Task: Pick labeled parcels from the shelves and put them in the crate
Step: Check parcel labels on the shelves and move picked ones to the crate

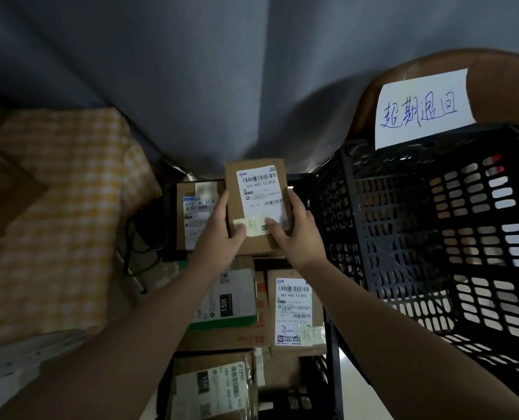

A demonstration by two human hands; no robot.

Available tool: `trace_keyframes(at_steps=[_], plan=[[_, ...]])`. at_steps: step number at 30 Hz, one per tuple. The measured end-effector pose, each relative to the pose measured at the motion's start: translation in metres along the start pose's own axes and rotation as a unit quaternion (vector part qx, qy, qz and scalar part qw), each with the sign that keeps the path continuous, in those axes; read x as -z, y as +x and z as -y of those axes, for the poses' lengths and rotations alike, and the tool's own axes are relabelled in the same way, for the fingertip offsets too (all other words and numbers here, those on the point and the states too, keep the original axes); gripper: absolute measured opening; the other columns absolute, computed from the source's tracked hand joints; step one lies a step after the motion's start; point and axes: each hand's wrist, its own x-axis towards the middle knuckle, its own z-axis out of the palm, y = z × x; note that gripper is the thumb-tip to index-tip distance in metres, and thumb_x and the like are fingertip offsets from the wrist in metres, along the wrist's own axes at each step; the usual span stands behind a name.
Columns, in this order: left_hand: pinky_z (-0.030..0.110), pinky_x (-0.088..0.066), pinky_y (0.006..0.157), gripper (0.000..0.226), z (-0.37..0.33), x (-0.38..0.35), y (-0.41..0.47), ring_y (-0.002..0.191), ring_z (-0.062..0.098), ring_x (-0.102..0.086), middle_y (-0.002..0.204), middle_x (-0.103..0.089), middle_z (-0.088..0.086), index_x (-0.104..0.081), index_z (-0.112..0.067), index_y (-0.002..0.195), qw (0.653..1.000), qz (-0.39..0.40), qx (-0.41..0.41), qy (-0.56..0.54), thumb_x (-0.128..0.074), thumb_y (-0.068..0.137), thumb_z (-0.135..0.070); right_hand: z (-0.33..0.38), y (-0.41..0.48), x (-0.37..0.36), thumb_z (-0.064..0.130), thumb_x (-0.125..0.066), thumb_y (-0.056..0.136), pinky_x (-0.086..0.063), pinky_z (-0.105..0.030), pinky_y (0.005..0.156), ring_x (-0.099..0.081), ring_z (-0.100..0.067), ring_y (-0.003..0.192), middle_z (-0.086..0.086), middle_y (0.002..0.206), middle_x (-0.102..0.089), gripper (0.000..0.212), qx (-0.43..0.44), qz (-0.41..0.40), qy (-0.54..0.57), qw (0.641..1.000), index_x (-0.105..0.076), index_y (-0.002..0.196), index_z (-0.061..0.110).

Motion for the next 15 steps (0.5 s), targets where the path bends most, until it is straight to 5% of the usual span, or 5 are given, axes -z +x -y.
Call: trace_keyframes(at_steps=[3,7,11,15], plan=[[0.026,-0.046,0.083,0.059,0.005,0.002,-0.001,0.106,0.011,-0.051,0.133,-0.048,0.001,-0.024,-0.028,0.148,0.994,0.001,-0.038,0.106,-0.051,0.096,-0.023,0.002,-0.002,-0.002,0.051,-0.05,0.092,-0.056,-0.041,0.074,-0.052,-0.024,0.107,-0.006,0.127,-0.04,0.062,0.013,0.02,-0.096,0.995,-0.017,0.144,0.049],[0.021,-0.042,0.07,0.057,0.0,0.005,0.0,0.095,0.012,-0.052,0.123,-0.054,0.004,-0.027,-0.025,0.147,0.981,0.008,-0.058,0.186,-0.05,0.096,-0.025,0.007,-0.001,0.001,0.054,-0.044,0.094,-0.051,-0.037,0.069,-0.047,-0.028,0.113,-0.01,0.131,-0.038,0.061,0.015,0.023,-0.195,0.98,-0.014,0.146,0.044],[0.037,-0.047,0.089,0.055,-0.014,0.014,-0.009,0.116,0.024,-0.047,0.131,-0.049,0.009,-0.029,-0.023,0.146,0.944,0.026,-0.05,0.326,-0.048,0.095,-0.029,0.018,-0.007,0.012,0.046,-0.04,0.097,-0.049,-0.039,0.076,-0.044,-0.029,0.117,-0.011,0.132,-0.038,0.058,0.049,0.039,-0.3,0.952,-0.015,0.148,0.031],[0.036,-0.041,0.097,0.046,-0.036,0.029,-0.039,0.123,0.025,-0.042,0.136,-0.046,0.007,-0.039,-0.019,0.14,0.909,0.019,-0.066,0.411,-0.046,0.096,-0.03,0.035,-0.022,0.032,0.031,-0.043,0.097,-0.047,-0.039,0.083,-0.041,-0.028,0.12,-0.01,0.136,-0.037,0.051,0.104,0.053,-0.39,0.914,-0.028,0.143,0.017]])
